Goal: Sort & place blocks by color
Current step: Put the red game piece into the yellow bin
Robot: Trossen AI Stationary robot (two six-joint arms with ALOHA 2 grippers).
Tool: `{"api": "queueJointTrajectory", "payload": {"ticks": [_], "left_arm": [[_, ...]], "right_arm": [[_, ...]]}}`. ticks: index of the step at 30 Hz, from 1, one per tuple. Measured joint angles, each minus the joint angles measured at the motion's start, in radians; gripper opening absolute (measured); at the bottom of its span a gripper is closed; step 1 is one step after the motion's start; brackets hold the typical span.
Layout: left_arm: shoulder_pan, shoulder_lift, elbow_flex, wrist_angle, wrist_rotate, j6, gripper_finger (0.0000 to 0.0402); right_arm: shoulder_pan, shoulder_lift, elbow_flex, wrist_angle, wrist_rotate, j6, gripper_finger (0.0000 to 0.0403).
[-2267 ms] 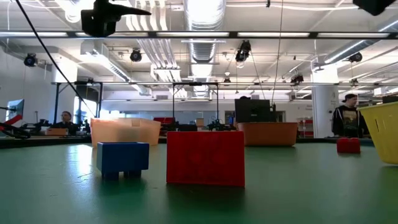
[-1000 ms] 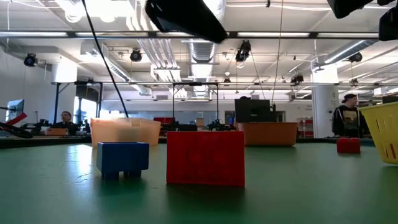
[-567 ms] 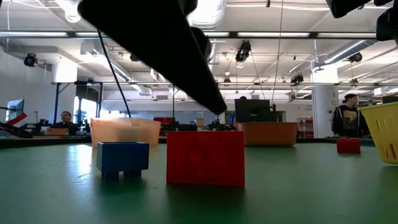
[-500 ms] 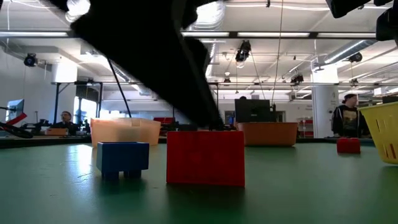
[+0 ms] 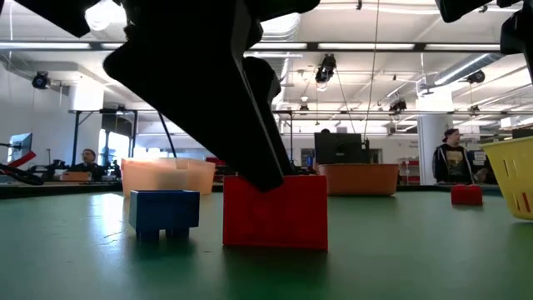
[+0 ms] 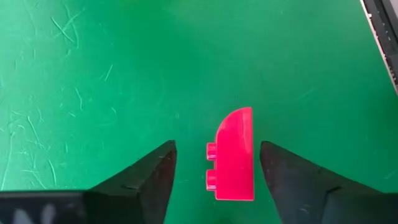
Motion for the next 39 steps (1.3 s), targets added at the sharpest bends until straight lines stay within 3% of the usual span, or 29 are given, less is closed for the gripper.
{"api": "queueJointTrajectory", "payload": {"ticks": [9, 20, 33, 39], "left_arm": [[0.001, 0.0, -0.002, 0.001, 0.0, 0.0, 0.0108], [0.015, -0.01, -0.003, -0.029, 0.001, 0.001, 0.0006], [0.073, -0.187, 0.003, -0.101, -0.098, 0.035, 0.0001], [0.099, -0.32, 0.002, -0.079, -0.2, 0.03, 0.0001]], "right_arm": [[0.0, 0.0, 0.0, 0.008, 0.0, 0.0, 0.0226], [0.0, 0.0, 0.0, 0.012, 0.05, 0.007, 0.0226], [0.0, 0.0, 0.0, 0.074, 0.1, -0.004, 0.0226], [0.01, -0.013, 0.0, 0.349, 0.22, -0.159, 0.0226]]}}
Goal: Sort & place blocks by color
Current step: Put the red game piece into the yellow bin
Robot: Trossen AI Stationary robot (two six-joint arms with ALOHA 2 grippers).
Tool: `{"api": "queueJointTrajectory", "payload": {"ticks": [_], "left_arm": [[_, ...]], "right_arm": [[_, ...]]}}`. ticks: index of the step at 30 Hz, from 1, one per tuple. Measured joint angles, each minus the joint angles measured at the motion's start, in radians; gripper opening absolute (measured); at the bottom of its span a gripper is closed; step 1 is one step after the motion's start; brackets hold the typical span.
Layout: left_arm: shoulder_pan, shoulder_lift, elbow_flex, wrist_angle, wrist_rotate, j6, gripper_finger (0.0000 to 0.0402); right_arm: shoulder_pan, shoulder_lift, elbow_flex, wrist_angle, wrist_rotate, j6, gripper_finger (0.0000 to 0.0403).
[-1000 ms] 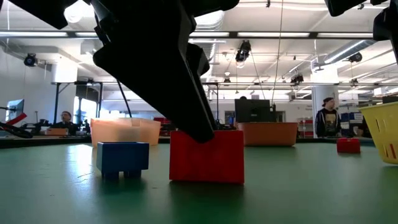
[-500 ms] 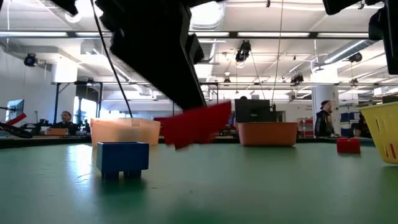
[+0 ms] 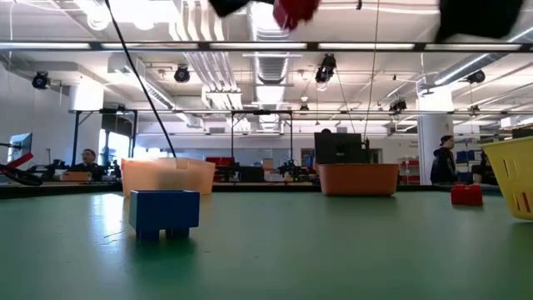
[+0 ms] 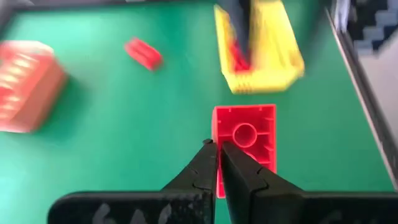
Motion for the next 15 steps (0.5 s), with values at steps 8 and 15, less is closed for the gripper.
{"api": "queueJointTrajectory", "payload": {"ticks": [8, 15], "left_arm": [[0.005, -0.132, 0.0, 0.02, -0.211, -0.004, 0.0001], [0.008, -0.138, -0.002, -0.005, -0.258, -0.001, 0.0001]], "right_arm": [[-0.041, -0.077, 0.0, 0.278, 0.218, 0.021, 0.0226], [-0.136, -0.19, 0.0, 0.286, 0.225, 0.088, 0.0226]]}}
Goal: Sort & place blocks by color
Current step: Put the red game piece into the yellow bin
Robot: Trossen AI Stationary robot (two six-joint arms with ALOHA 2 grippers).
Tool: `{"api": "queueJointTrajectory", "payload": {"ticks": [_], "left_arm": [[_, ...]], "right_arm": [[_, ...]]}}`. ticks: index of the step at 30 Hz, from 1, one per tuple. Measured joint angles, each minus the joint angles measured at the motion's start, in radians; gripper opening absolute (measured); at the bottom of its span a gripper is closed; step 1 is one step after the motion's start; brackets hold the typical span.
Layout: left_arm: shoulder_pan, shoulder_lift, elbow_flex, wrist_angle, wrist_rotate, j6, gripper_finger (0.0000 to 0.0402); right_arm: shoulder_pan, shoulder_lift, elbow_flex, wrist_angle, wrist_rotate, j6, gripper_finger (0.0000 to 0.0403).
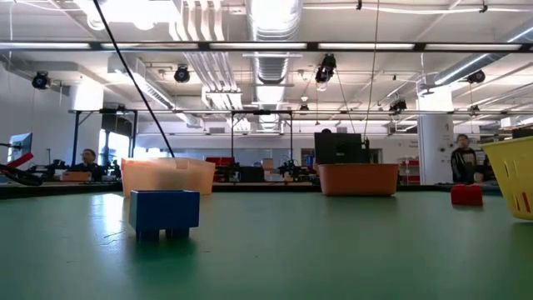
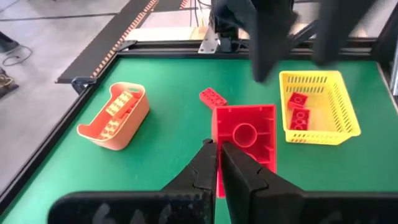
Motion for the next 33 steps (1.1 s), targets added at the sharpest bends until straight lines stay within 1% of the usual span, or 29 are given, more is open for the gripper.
{"api": "queueJointTrajectory", "payload": {"ticks": [4, 7, 13, 19, 23, 26, 33], "left_arm": [[0.001, 0.02, -0.001, 0.008, -0.013, -0.004, 0.0001], [0.007, 0.034, -0.001, 0.024, -0.038, -0.005, 0.0001], [0.031, 0.059, -0.002, 0.065, -0.05, -0.006, 0.0001], [0.046, 0.059, 0.0, 0.093, -0.052, -0.006, 0.0001], [0.047, 0.059, 0.002, 0.106, -0.055, -0.004, 0.0001], [0.048, 0.059, 0.002, 0.137, -0.056, -0.004, 0.0001], [0.052, 0.059, 0.002, 0.145, -0.056, 0.0, 0.0001]], "right_arm": [[-0.052, -0.023, 0.0, 0.0, 0.0, 0.005, 0.0232], [-0.077, -0.015, 0.0, -0.002, -0.01, 0.008, 0.0247], [-0.114, 0.011, 0.0, -0.005, -0.054, 0.008, 0.0275], [-0.129, 0.019, 0.0, -0.029, -0.056, 0.004, 0.028], [-0.135, 0.019, 0.0, -0.03, -0.055, -0.025, 0.0266], [-0.141, 0.024, 0.0, -0.03, -0.056, -0.051, 0.0246], [-0.15, 0.026, 0.0, -0.025, -0.044, -0.091, 0.017]]}}
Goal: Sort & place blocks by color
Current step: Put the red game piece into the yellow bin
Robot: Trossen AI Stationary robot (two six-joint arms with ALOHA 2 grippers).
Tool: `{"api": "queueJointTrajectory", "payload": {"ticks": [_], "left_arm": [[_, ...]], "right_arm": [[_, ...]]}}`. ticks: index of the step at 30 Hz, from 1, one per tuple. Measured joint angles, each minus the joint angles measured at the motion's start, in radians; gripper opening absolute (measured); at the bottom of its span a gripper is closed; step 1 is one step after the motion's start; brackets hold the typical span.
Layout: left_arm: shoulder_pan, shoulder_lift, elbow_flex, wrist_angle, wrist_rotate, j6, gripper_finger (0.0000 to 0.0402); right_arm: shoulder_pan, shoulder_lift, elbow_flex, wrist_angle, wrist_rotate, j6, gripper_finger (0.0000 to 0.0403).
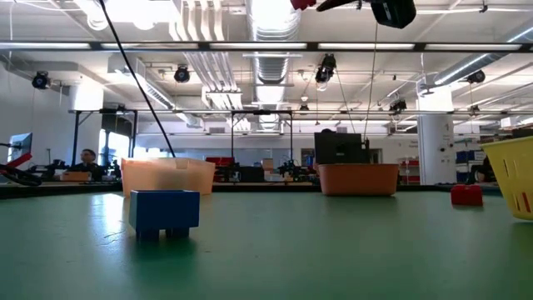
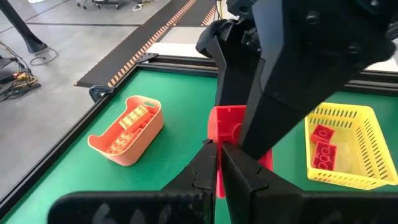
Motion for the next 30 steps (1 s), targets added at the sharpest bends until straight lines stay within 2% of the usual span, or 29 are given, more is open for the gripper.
{"api": "queueJointTrajectory", "payload": {"ticks": [9, 14, 22, 26, 30], "left_arm": [[0.0, 0.0, 0.0, -0.002, 0.0, -0.003, 0.0002], [0.0, 0.0, 0.0, -0.001, 0.0, -0.004, 0.0024], [-0.001, 0.0, 0.0, -0.003, 0.009, -0.004, 0.0125], [-0.001, -0.006, 0.0, -0.018, 0.009, -0.003, 0.0166], [-0.001, -0.01, 0.0, -0.033, 0.023, -0.001, 0.0183]], "right_arm": [[-0.002, -0.002, 0.0, 0.001, 0.007, -0.028, 0.0058], [-0.002, -0.002, 0.0, -0.002, 0.004, -0.039, 0.0055], [-0.003, -0.006, 0.0, -0.07, -0.056, -0.047, 0.0062], [-0.003, -0.01, 0.0, -0.185, -0.176, -0.039, 0.0062], [0.005, 0.002, 0.0, -0.385, -0.446, -0.031, 0.0063]]}}
